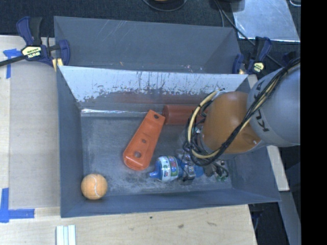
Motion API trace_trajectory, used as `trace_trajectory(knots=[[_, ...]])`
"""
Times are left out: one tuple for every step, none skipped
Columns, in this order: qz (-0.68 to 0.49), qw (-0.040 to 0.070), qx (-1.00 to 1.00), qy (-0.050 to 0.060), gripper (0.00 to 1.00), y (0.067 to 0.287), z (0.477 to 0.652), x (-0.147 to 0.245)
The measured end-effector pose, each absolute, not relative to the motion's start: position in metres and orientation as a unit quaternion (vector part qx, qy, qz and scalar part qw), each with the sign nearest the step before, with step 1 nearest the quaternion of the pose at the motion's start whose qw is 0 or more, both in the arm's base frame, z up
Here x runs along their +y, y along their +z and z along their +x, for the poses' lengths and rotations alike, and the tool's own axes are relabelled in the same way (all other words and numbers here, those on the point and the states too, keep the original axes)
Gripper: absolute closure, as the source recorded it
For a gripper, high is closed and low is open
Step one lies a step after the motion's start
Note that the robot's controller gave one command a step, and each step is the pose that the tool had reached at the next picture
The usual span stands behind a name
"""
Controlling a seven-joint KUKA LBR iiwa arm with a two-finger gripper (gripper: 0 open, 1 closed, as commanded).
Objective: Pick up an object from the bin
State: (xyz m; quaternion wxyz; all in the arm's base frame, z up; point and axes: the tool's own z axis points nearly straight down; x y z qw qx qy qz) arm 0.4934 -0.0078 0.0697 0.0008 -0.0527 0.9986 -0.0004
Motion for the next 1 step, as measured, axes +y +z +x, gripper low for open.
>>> trace_trajectory(knots=[[-0.061, 0.005, 0.998, -0.001, 1.0, 0.1429, 0.4986, 0.0002]])
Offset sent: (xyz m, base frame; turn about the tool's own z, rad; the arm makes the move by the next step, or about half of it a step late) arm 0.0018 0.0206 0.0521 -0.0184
